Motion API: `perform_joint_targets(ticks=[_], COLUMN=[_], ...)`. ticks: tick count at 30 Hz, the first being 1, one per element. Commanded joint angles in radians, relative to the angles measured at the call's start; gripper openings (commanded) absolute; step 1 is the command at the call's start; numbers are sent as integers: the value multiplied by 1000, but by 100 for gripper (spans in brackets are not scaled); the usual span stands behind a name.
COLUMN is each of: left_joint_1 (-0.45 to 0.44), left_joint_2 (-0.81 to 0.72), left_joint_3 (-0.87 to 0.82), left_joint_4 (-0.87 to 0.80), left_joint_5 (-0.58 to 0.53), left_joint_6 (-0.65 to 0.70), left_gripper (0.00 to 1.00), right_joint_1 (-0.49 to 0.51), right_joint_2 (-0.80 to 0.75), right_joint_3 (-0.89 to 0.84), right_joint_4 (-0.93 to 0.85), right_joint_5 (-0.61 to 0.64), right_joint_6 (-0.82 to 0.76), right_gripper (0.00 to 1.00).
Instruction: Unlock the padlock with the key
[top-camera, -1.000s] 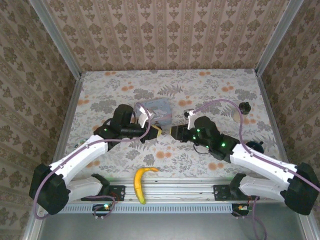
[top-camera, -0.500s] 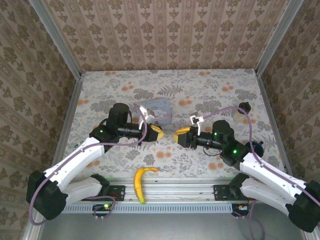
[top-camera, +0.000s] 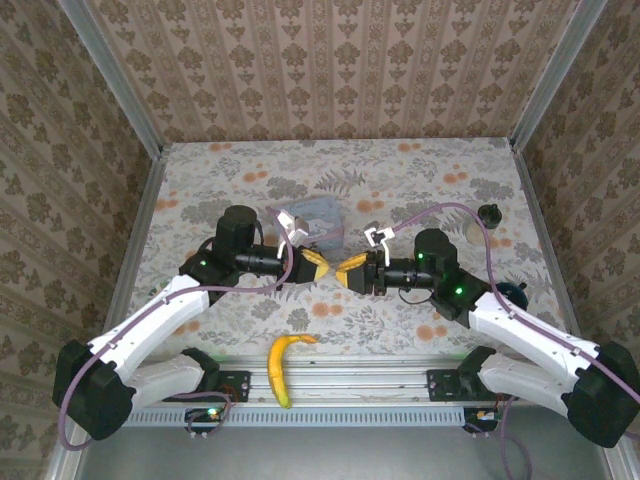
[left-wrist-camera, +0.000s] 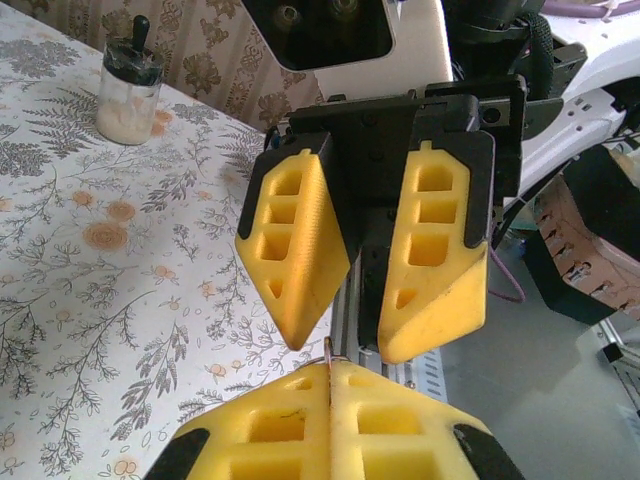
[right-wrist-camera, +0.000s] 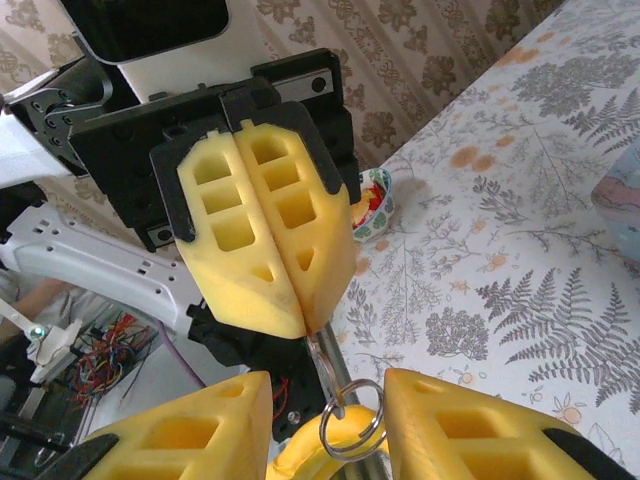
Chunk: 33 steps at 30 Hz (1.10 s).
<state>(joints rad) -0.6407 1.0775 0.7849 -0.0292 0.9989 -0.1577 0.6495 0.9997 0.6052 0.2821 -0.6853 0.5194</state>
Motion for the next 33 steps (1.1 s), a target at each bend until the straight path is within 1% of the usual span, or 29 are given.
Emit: perform_joint_targets(ticks=[1,18,23,26,31,33], left_joint_1=[-5,-4,1,7,21,25], left_joint_2=[-16,6,1,-4,-12,-14], left_joint_3=[-12,-19,-23,-22,-31,-32], left_joint_4=[43,84,99,100,107,112], left_joint_5=[23,40,38,37,33,34], left_joint_6=[-23,-55,-66,-69,-80,-84], left_gripper=[0,0,0,0,0,0], right_joint_1=[-4,-1,1,2,2,2], right_joint_2=[11,47,70,71,55,47], right_joint_3=[30,40,52,51,38,31], right_joint_4=[31,74,69,68,58,63], right_joint_5=[-41,-47,-57,-56,-37,-33], right_joint_6=[-1,28,33,34,37,43], right_gripper=[35,33,30,25,21,18])
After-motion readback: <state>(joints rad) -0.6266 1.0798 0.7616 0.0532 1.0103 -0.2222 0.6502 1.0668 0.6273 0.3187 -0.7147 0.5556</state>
